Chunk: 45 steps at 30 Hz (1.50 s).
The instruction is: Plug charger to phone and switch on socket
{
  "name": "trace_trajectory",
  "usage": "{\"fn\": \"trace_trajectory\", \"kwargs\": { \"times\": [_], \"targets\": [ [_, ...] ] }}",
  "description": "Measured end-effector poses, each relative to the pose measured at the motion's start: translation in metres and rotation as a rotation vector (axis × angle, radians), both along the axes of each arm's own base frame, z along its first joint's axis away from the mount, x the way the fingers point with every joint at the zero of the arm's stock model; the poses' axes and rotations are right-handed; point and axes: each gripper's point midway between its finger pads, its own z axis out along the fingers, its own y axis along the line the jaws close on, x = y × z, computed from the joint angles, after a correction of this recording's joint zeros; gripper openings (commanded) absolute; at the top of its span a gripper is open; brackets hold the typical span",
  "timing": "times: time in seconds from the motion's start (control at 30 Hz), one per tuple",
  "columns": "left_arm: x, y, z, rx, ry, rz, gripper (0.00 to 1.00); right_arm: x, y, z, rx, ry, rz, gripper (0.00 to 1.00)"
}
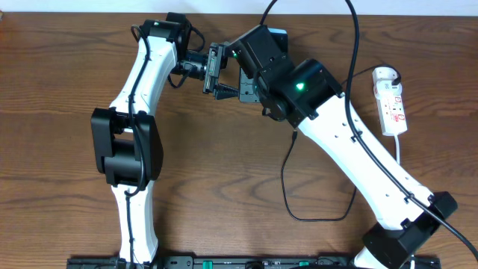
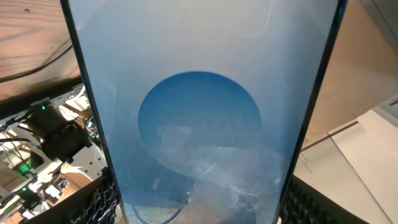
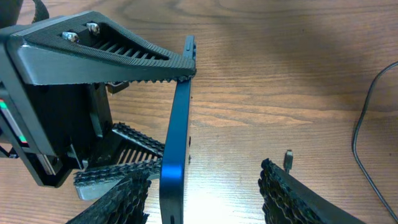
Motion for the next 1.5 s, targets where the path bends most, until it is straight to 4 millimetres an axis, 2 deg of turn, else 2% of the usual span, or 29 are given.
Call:
{"fn": "trace_trajectory", "kwargs": {
  "times": [0.07,0.17,0.27,0.4,0.67,0.87,1.0,1.33,1.37,1.4,1.43,1.5],
  "targets": [
    [0.0,0.0,0.0,0.0,0.001,0.0,0.74,0.001,0.001,-0.002,-0.002,0.003,0.0,0.46],
    [0.0,0.0,0.0,0.0,0.0,0.0,0.74,0.002,0.002,-0.003,0.001,0.002,-0.003,0.44],
    [0.0,0.0,0.0,0.0,0.0,0.0,0.74,0.003,0.003,-0.003,0.004,-0.001,-0.003,0.35],
    [0.0,0.0,0.0,0.0,0.0,0.0,0.74,0.004,0.003,-0.003,0.008,-0.004,-0.005,0.31],
    [-0.002,0.0,0.0,0.002,0.021,0.0,0.74,0.006,0.006,-0.007,0.007,0.0,-0.004,0.14],
    [-0.003,0.0,0.001,0.003,0.031,0.0,0.74,0.006,0.007,-0.007,0.008,0.0,-0.002,0.11],
    [-0.003,0.001,0.001,0.004,0.038,0.0,0.74,0.006,0.008,-0.007,0.013,0.002,-0.003,0.02],
    [-0.003,0.0,0.001,0.0,0.038,0.0,0.75,0.006,0.009,-0.006,0.029,0.002,-0.011,0.01],
    [-0.003,0.001,0.001,0.0,0.038,0.001,0.76,0.006,0.009,-0.006,0.03,0.001,-0.011,0.01],
    [-0.003,0.001,0.001,0.0,0.038,0.001,0.88,0.007,0.01,-0.005,0.032,-0.001,-0.011,0.01],
    [-0.003,0.001,0.001,-0.002,0.031,0.001,0.92,0.007,0.01,-0.005,0.035,-0.004,-0.011,0.01],
    [-0.002,0.001,0.001,-0.002,0.033,0.002,0.96,0.011,0.012,-0.002,0.046,-0.022,-0.013,0.01]
  ]
}}
